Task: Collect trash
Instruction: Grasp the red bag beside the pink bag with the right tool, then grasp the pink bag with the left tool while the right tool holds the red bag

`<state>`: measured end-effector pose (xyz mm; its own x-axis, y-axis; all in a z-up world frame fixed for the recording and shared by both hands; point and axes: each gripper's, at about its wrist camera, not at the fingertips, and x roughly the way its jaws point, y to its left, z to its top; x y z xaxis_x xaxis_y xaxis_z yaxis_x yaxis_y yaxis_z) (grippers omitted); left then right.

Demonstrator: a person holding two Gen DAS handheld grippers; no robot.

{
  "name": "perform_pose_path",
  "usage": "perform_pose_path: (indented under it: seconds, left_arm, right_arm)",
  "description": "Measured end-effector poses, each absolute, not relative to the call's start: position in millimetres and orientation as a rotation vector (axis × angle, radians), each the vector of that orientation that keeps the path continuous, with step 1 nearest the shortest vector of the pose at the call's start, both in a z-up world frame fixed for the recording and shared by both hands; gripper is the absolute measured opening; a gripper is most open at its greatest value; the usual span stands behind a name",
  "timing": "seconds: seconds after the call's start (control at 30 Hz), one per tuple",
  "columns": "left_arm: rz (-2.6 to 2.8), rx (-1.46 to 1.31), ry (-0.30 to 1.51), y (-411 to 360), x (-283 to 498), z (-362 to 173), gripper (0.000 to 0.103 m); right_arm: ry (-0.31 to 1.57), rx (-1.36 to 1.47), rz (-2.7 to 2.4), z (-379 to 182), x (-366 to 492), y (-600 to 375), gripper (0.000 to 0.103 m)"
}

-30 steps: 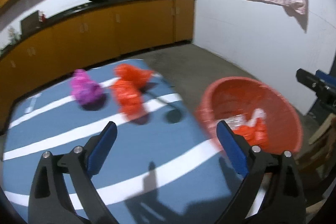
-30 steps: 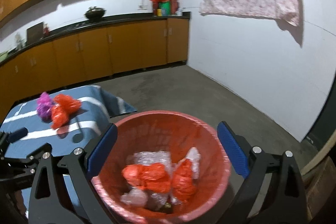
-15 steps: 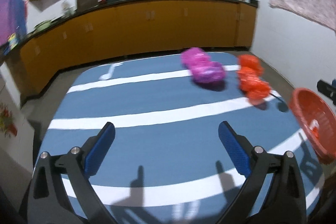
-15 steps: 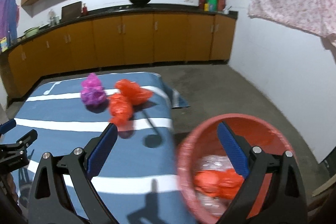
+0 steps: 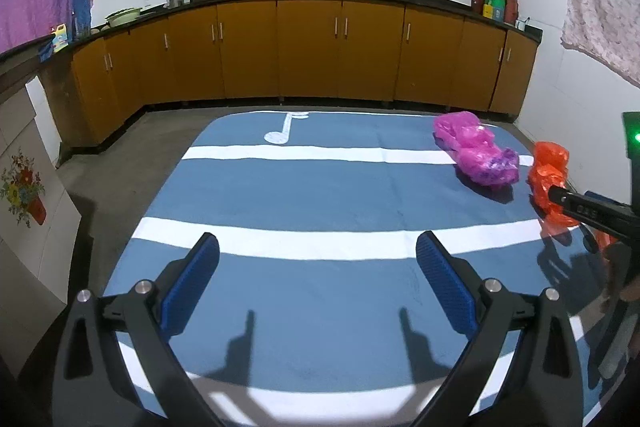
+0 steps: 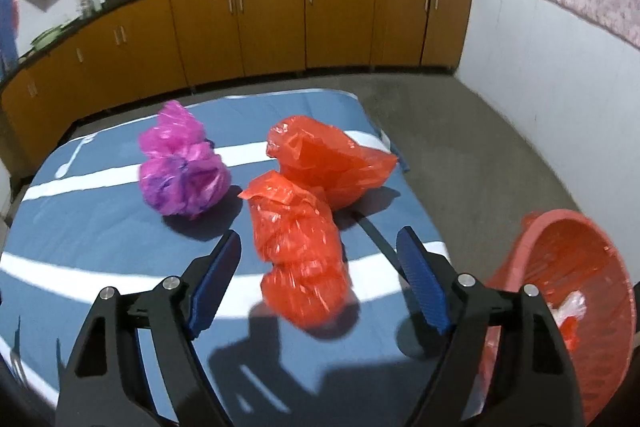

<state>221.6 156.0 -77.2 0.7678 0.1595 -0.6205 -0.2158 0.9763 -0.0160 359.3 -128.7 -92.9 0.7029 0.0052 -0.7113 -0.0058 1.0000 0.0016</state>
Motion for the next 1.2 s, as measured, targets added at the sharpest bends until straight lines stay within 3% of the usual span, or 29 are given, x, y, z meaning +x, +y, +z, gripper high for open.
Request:
perform_pose_path:
  seconds: [0.13,0.27,0.37,0.87,1.2]
  left_arm:
    - [0.201,-0.095,0.662,160,228,-78,0.097]
    - [0.18,-0.117,0.66,159,236,-79,0.097]
    - [0.162,-0.124,0.655,154,241,-77,0.097]
    - [-0.029,-0.128,0.66,51,343,-64,0.098]
    - [0.003,-0.067,0.824,9,436,-103,0.099]
  right_arm:
    - [0.818,-0.028,0.011,-98,368,-123,0.068]
    - [0.845,-0.033,0.043,-101,371,-121,0.047]
    - [0.83,-0.028,0.05,-99,366,-121,0.042]
    - [0.718,0.023,-0.011,-82,293,-171,0.039]
    - [0.713,0.027,-0.001,-88,298,-179,0.039]
